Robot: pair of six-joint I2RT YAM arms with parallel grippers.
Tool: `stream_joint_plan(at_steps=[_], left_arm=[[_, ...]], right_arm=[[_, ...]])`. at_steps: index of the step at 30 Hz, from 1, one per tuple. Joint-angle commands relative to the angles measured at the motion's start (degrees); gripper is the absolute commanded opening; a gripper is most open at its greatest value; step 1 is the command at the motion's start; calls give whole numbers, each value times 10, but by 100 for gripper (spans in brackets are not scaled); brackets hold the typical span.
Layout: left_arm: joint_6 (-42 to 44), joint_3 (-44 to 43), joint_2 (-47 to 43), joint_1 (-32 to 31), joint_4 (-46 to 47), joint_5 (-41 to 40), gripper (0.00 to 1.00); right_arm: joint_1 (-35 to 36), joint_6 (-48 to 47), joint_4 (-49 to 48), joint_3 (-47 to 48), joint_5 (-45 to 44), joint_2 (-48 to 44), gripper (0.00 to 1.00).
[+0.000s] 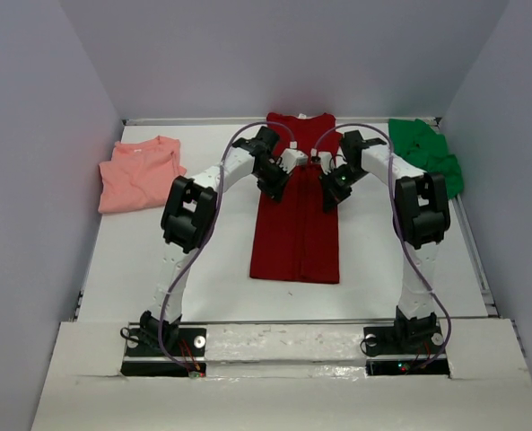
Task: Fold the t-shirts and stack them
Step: Fold the tshirt
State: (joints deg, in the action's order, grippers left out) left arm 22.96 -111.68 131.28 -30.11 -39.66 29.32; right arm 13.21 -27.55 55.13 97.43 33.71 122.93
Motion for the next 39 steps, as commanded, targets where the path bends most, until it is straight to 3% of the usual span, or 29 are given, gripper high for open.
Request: stream_joint_plan(at_steps=[1,17,28,39], left_arm=[[8,-5,2,2,-22,13,0],[-11,-55,66,4,-6,-23,0],[-28,-178,136,7,-21,-38,0],[-40,-172,115,12,-3,-69,0]], right_arm=[[4,-14,22,16,19,20,0],[4,-9,-17,49,-28,97,0],[4,-16,-13,141,-110,148,0],[-8,-4,-21,200,-172,147,0]])
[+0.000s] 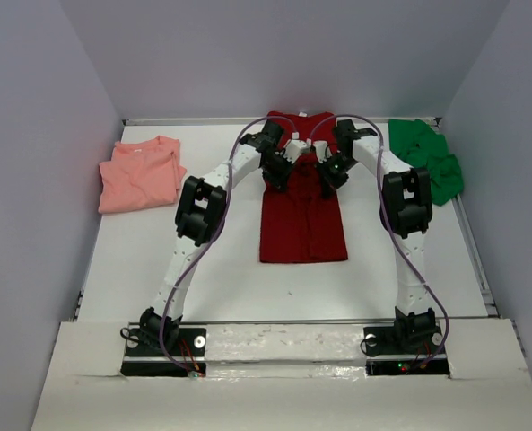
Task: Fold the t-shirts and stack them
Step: Fold the tshirt
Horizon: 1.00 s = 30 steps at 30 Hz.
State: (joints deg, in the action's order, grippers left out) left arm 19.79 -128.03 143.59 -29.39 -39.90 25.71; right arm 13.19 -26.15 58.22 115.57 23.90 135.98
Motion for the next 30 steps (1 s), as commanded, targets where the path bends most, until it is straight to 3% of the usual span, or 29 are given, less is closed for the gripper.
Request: stream_joint_plan(at_steps=[1,8,14,17,18,19,23,26,28,30], left_arm=[[-11,-8,-9,6,5,-37,0],[-13,-17,-34,10,-13,-30,0],[-35,-7,-114,9,-29,-63,0],[-41,-3,-173,10,-29,-76,14],[-41,2,-190,10,-29,-74,19],[-41,17,-224,9,-26,-68,29],[-27,90,-300,10,-19,-44,46],[-22,194,-354,10,-10,-27,48],[-22,276,-391,10,-2,-14,49],[-23,366,-444,10,17,-2,52]], right_arm=[[-8,-16,-52,19,-75,17,0],[-8,-23,-21,4,-40,-19,0],[-8,-27,10,-16,-26,-105,0],[-8,-21,35,-4,-31,-149,1],[-8,-18,44,2,-29,-161,6],[-8,-15,52,6,-24,-171,20],[-8,2,71,-14,-23,-234,32],[-8,15,52,-101,-24,-294,42],[-8,27,29,-190,-18,-340,56],[-8,35,12,-282,-17,-386,56]])
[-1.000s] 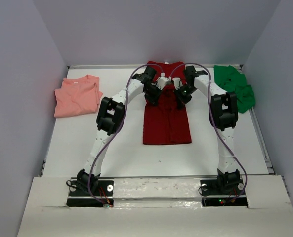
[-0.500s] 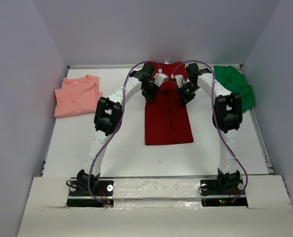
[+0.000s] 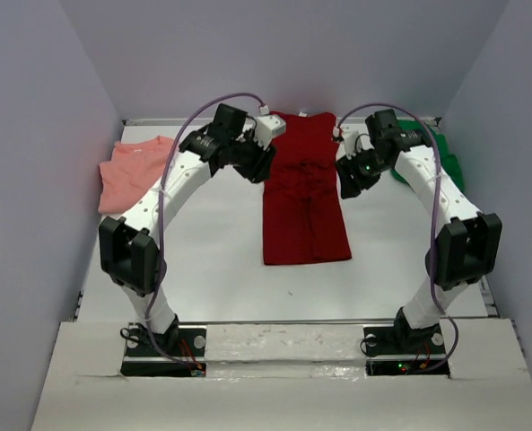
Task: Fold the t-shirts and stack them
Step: Fold the tshirt
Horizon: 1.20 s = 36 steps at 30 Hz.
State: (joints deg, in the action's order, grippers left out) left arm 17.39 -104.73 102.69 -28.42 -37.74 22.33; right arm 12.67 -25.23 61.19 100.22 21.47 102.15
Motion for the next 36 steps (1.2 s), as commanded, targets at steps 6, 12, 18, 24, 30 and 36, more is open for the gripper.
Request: stream_joint_plan(at_steps=[6,12,18,24,30,36], left_arm=[[-23,318,-155,1,85,73,62],[-88,448,-237,9,162,57,65],[-195,565,-300,45,270,108,58],[-233,578,-265,52,293,148,51],[-249,574,-195,55,310,200,42],[-253,559,-147,50,297,232,39]], right_arm=[[-3,57,-70,-299,17,-122,56],[-3,82,-99,-370,25,-156,56],[-3,83,-95,-369,23,-134,57],[-3,79,-106,-366,22,-83,56],[-3,75,-107,-347,23,-36,56],[-3,78,-116,-351,2,-28,56]])
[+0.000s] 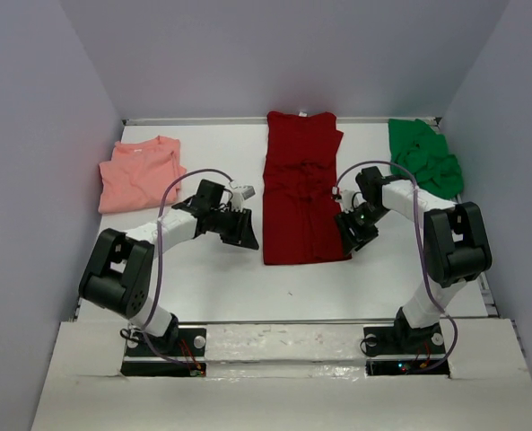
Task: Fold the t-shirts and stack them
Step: Fold the tshirt
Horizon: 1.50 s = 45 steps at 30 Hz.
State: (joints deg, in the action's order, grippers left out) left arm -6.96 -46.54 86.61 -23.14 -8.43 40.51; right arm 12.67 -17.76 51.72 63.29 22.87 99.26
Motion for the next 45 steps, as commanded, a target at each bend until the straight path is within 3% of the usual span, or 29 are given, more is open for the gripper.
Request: stream_joint_plan(at_steps=[1,9,17,20,36,39,42,45], left_arm=[[-8,-23,24,-5,0,52,39],[6,-29,55,-52,-26,44,45],[-2,-10,80,-58,-11,19,37],[-2,-16,95,-60,-13,0,41],[2,-68,161,-75,-30,23,39],[5,-63,150,-77,-29,21,32],[6,-57,133,-78,-28,15,6],[6,-52,124,-79,-27,13,0]], right_arm=[[-3,4,-22,19,-16,1,56],[-3,7,-32,24,-32,-6,58],[-3,7,-36,17,-33,-27,59],[-8,4,-36,15,-33,-31,60],[-8,-6,-42,10,-29,-21,60],[-8,-8,-42,12,-32,-19,60],[-8,-9,-42,14,-33,-15,60],[-8,-8,-43,16,-31,-14,59]])
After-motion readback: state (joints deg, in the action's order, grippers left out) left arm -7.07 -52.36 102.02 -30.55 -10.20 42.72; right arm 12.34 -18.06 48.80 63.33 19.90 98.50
